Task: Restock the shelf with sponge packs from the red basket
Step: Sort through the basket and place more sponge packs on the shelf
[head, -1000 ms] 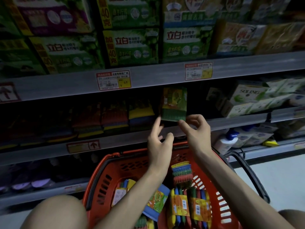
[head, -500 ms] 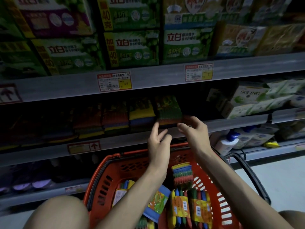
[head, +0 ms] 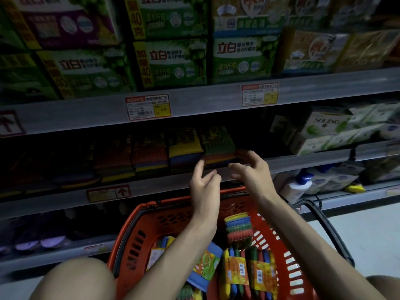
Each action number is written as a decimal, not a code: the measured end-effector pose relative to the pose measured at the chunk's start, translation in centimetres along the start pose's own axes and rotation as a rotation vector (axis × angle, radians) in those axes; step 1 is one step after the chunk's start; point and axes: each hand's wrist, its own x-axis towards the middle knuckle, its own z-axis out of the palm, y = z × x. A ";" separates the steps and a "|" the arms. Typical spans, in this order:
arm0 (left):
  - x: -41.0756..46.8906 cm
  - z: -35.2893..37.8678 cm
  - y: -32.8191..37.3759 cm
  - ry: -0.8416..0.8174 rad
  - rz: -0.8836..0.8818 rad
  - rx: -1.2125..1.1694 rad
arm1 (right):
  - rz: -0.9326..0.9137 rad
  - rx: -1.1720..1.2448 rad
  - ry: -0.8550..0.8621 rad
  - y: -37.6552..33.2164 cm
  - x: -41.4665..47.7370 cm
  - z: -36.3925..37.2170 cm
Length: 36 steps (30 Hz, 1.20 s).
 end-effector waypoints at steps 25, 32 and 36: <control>0.5 -1.7 -0.7 0.245 -0.060 -0.084 | 0.040 -0.063 0.014 -0.2 -0.9 0.2; 0.1 -2.1 -0.6 0.209 -0.007 -0.053 | 0.039 -0.083 0.008 -0.2 -1.1 0.1; 0.0 -2.3 -0.5 0.173 0.026 -0.026 | 0.042 -0.095 0.006 -0.2 -1.3 0.1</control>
